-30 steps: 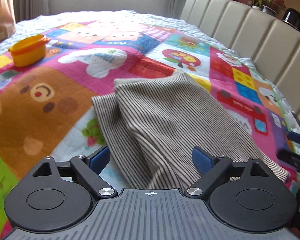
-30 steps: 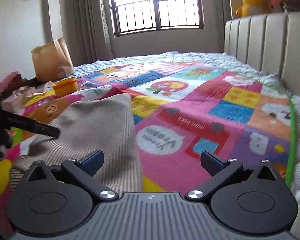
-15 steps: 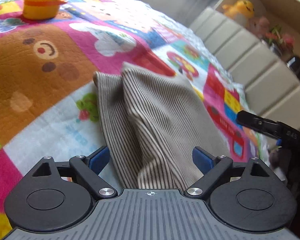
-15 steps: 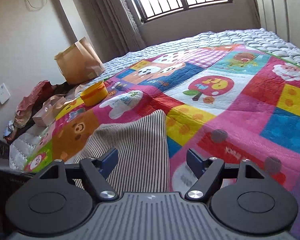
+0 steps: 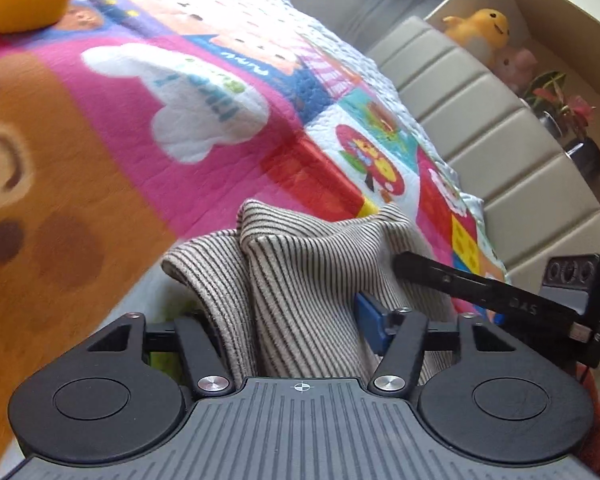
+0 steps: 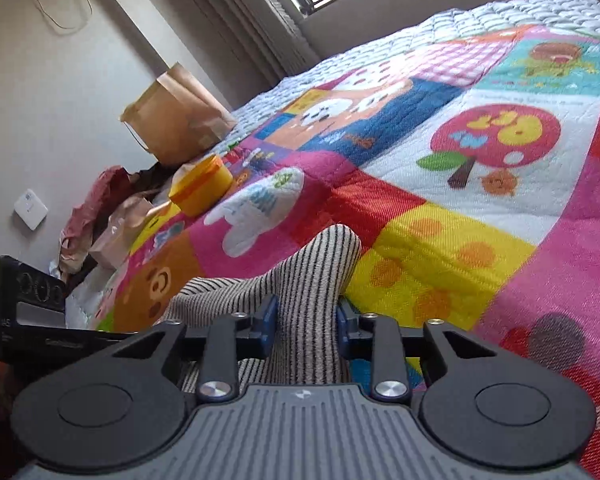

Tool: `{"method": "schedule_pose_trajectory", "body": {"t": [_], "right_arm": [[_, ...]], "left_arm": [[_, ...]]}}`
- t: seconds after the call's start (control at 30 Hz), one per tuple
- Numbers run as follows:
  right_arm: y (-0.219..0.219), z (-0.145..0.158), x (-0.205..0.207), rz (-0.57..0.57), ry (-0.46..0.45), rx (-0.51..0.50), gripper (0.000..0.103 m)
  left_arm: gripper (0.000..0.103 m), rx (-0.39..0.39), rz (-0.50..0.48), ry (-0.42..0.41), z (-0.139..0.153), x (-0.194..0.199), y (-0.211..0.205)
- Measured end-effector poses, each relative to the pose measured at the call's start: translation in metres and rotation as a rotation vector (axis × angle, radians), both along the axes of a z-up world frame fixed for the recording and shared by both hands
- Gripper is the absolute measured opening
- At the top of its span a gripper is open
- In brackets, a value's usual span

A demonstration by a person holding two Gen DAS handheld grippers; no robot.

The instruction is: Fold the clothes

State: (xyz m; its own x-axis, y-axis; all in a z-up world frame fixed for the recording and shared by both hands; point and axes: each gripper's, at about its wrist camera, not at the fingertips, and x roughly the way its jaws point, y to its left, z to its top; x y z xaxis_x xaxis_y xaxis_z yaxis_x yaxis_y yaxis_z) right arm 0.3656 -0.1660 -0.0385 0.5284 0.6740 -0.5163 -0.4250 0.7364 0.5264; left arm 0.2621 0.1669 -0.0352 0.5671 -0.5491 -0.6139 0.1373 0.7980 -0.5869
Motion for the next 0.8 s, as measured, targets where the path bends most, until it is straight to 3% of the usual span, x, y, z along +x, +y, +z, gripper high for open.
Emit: {"method": "schedule_pose_trajectory", "body": {"t": [0.07,0.13,0.27,0.3,0.37,0.43,0.5,0.6,0.63,0.73,0.8], "right_arm": [[-0.011,0.012,0.002,-0.034,-0.038,0.008,0.021],[-0.023,0.02,0.008,-0.072,-0.057,-0.002,0.021],[-0.032,0.021,0.0,-0.178,-0.08,-0.217,0.031],[-0.034,0.023,-0.012,-0.177,-0.095,-0.237,0.034],[-0.037,0.029,-0.053,-0.141,-0.142,-0.257,0.049],[-0.032,0.034,-0.095,-0.082,-0.188,-0.294,0.057],[-0.027,0.036,-0.135,-0.013,-0.222,-0.337,0.057],[-0.013,0.019,-0.17,0.075,-0.159,-0.444,0.057],[-0.008,0.014,-0.181,0.102,-0.143,-0.48,0.057],[0.004,0.02,-0.21,0.14,-0.262,-0.624,0.057],[0.009,0.041,-0.226,0.185,-0.326,-0.623,0.057]], "left_arm": [[0.06,0.007,-0.008,-0.03,0.005,0.017,-0.009],[0.06,0.061,-0.003,-0.049,0.009,0.026,-0.018],[0.063,0.209,0.018,-0.096,0.023,-0.002,-0.029],[0.072,0.238,0.015,-0.12,0.028,-0.017,-0.03],[0.082,0.268,-0.006,-0.169,0.039,-0.054,-0.031],[0.088,0.27,-0.05,-0.2,0.045,-0.089,-0.033],[0.088,0.303,-0.112,-0.214,0.045,-0.119,-0.04],[0.088,0.491,-0.187,-0.253,0.031,-0.153,-0.059],[0.088,0.515,-0.191,-0.251,0.026,-0.161,-0.061],[0.088,0.495,-0.153,-0.226,0.023,-0.174,-0.055],[0.089,0.45,-0.115,-0.213,0.031,-0.175,-0.043]]}}
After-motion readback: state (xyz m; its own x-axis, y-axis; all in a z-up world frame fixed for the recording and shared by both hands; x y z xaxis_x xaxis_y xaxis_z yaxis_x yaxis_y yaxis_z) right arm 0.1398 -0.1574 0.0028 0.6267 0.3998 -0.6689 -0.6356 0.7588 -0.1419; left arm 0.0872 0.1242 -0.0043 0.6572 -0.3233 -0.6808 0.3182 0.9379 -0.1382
